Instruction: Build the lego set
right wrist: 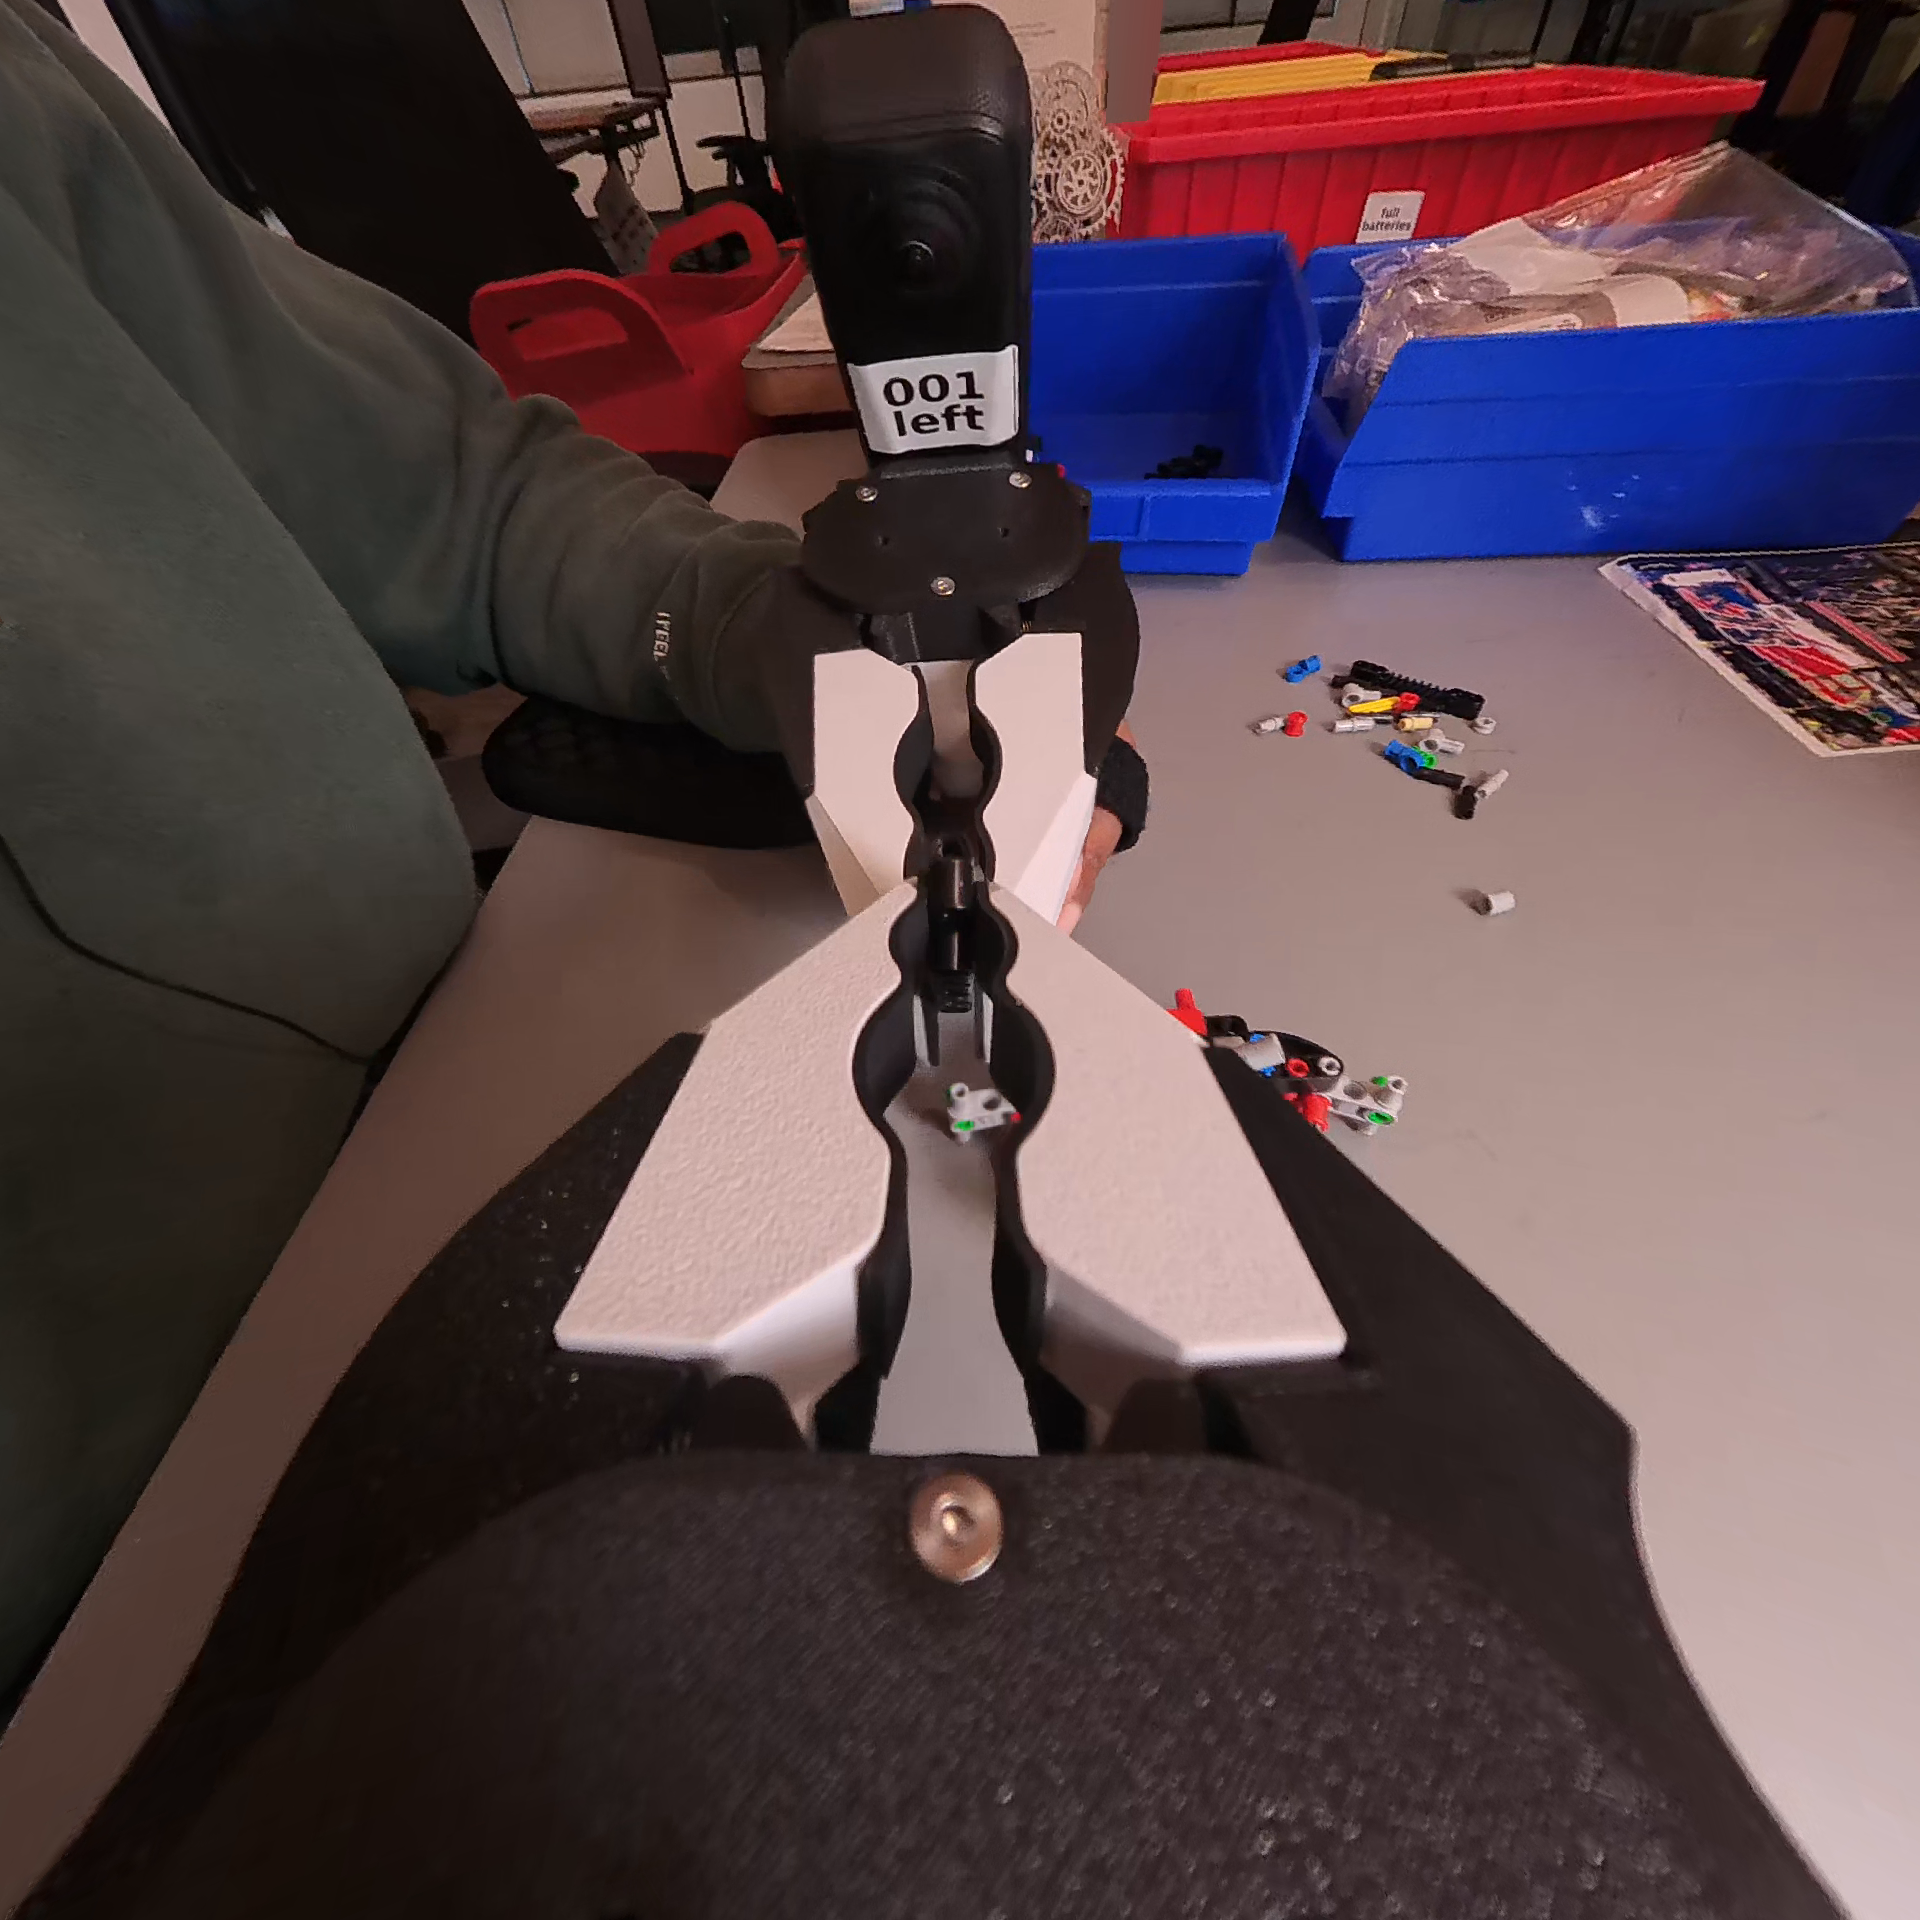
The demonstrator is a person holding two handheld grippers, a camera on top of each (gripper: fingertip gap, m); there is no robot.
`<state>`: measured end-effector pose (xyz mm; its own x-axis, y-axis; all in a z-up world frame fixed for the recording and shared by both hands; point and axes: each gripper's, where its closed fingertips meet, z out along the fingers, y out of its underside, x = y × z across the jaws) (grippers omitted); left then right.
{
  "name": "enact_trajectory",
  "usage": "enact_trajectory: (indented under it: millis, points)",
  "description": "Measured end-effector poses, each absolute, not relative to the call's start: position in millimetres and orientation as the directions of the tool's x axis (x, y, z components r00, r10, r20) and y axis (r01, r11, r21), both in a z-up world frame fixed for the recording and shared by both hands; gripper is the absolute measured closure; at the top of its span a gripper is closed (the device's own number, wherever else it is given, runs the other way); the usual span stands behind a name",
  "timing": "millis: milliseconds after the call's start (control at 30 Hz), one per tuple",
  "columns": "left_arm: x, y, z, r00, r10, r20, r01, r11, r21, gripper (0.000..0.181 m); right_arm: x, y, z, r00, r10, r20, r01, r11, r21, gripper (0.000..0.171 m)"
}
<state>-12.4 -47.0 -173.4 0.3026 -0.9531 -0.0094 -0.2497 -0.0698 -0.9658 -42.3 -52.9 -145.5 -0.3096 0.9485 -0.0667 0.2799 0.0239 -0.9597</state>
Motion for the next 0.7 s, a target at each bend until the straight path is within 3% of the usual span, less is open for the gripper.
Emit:
enact_trajectory:
  millis: [700]
  points:
    - [-10.8,-49.9,-177.3,0.277,-0.961,-0.011,-0.267,-0.066,-0.962,0.175,-39.7,-55.9,-151.9,-0.324,0.943,-0.076,0.330,0.038,-0.943,0.166]
